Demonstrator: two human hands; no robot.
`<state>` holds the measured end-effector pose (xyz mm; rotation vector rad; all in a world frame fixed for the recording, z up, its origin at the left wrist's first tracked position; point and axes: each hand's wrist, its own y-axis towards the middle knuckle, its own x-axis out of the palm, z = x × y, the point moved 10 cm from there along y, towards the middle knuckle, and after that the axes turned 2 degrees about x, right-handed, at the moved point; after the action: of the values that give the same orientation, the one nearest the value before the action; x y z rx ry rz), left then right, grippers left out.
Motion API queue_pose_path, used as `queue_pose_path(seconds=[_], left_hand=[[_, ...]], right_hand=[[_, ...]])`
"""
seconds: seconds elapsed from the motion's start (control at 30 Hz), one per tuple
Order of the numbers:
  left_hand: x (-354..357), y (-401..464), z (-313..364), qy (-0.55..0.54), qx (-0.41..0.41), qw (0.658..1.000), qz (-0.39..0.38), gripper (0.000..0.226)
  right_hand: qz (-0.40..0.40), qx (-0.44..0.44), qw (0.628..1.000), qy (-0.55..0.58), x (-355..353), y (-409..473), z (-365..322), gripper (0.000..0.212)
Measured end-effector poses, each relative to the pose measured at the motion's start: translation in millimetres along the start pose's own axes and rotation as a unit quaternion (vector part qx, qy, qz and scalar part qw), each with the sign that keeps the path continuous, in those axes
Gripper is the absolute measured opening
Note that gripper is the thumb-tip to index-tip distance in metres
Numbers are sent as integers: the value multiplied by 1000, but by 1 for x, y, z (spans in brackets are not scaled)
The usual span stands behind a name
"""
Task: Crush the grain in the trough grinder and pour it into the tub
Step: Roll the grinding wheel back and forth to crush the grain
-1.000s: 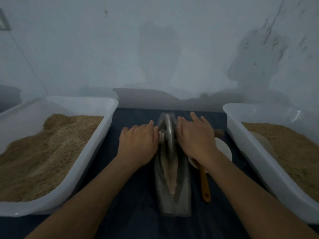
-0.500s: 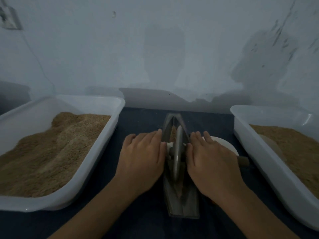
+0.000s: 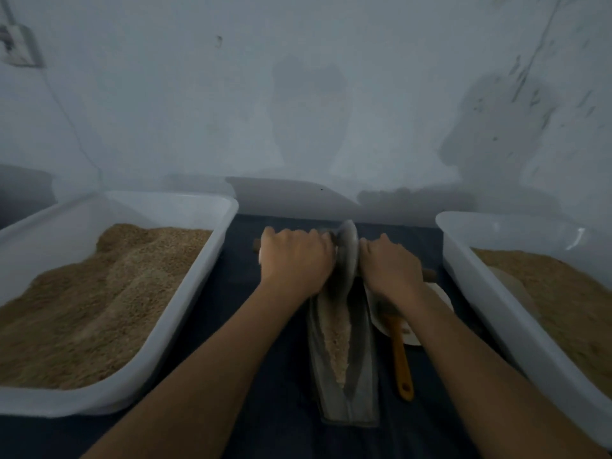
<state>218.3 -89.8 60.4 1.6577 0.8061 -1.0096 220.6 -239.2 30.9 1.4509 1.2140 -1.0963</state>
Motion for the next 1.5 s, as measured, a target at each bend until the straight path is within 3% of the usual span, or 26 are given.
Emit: queue_pose_path(seconds=[0.07, 0.2, 0.33, 0.47, 0.57, 0.67, 0.73, 0.83, 0.97, 1.07, 1.13, 1.23, 1.3, 1.4, 1.5], left_hand=[[-5, -38, 2, -44, 7, 998, 42, 40], [-11, -92, -16, -153, 13, 984, 91, 54], [-12, -80, -17, -162, 21, 984, 74, 57], [17, -19, -13, -12, 24, 1000, -6, 42], [31, 23, -26, -87, -31, 995, -49, 34], [31, 15, -25, -99, -18, 993, -64, 26], [19, -17, -21, -79, 6, 997, -19, 26], [-8, -75, -18, -163, -8, 984, 69, 47], [-27, -121, -15, -179, 2, 977, 120, 47], [-18, -98, -19, -168, -5, 984, 65, 46], [-9, -69, -10, -77, 16, 996, 40, 44], [6, -13, -14, -20, -5, 1000, 22, 35], [17, 17, -21, -54, -40, 998, -11, 32], [13, 15, -15, -55, -23, 998, -15, 27], [0, -33, -9, -56, 15, 998, 35, 29]], right_hand=[[14, -40, 999, 0, 3, -34, -4, 52], [129, -99, 987, -16, -20, -102, -27, 70], [89, -90, 992, -18, -17, -90, -29, 74], [51, -32, 998, 11, -9, -15, -20, 59], [59, 15, 998, -10, -23, 21, -20, 42], [62, 2, 997, -46, -25, 14, -28, 37], [70, -35, 996, -45, -18, -15, -33, 46], [88, -77, 993, 9, -17, -81, -27, 60], [193, -133, 972, 3, -34, -135, -27, 57], [143, -135, 980, -17, -25, -105, -39, 61], [63, -96, 993, -23, -12, -58, -34, 61], [-17, -29, 999, -37, -3, 4, -20, 44], [-12, 0, 999, -40, -9, 19, -17, 25], [-3, 6, 998, -63, -9, 10, -17, 25], [24, -48, 998, -36, -5, -34, -20, 56]])
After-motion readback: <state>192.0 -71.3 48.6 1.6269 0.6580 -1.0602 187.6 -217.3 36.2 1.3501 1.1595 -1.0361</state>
